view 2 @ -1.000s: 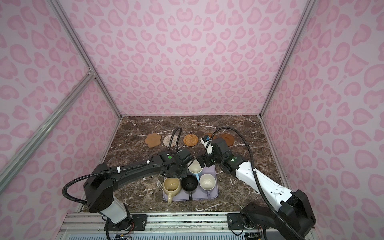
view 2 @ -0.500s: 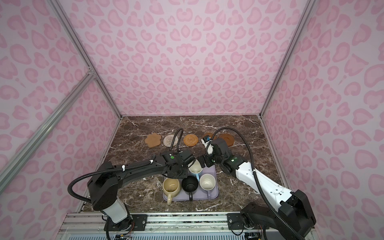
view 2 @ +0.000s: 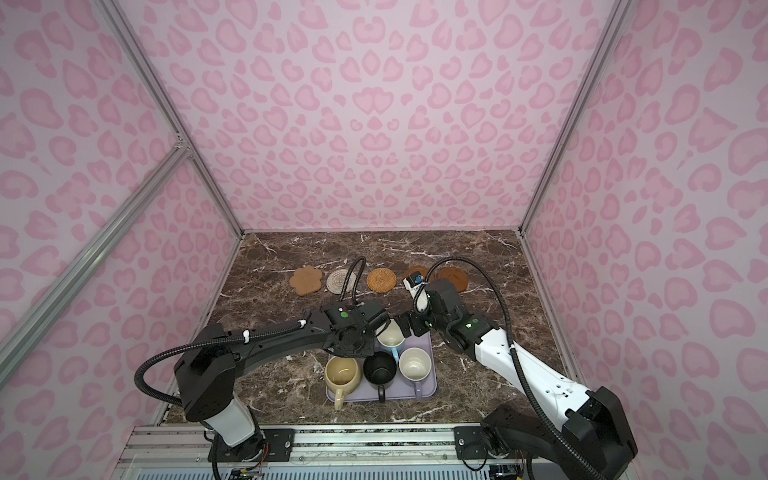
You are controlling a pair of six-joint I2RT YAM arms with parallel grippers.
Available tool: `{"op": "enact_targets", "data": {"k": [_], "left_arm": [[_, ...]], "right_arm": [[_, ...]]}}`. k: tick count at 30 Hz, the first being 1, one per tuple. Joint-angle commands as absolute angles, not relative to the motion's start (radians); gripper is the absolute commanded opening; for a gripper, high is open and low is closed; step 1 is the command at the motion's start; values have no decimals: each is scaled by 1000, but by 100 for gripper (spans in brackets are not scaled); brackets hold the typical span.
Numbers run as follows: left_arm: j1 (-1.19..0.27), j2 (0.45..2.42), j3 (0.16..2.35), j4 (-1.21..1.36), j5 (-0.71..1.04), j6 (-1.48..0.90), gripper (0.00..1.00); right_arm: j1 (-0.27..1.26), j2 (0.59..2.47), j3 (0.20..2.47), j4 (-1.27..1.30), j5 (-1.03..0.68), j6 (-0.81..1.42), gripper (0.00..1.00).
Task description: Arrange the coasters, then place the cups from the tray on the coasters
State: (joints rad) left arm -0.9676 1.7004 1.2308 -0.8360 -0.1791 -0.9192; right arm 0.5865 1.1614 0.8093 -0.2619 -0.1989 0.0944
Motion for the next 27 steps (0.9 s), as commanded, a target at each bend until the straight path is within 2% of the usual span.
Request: {"op": "enact_targets", "data": {"k": [1, 6, 15, 27], "left_arm": [[-968, 1670, 1238, -833, -236, -934, 1], [-968, 1636, 1242, -848, -253, -936, 1], [-966, 1578, 1267, -899, -297, -923, 1], [-896, 1485, 1339, -966, -343, -823, 1]], "right_arm": [[586, 1151, 794, -210, -235, 99, 99], [586, 1147, 794, -207, -266, 94, 99], [589, 1147, 795, -146, -425, 97, 99], [625, 1199, 902, -63, -345, 182, 98]]}}
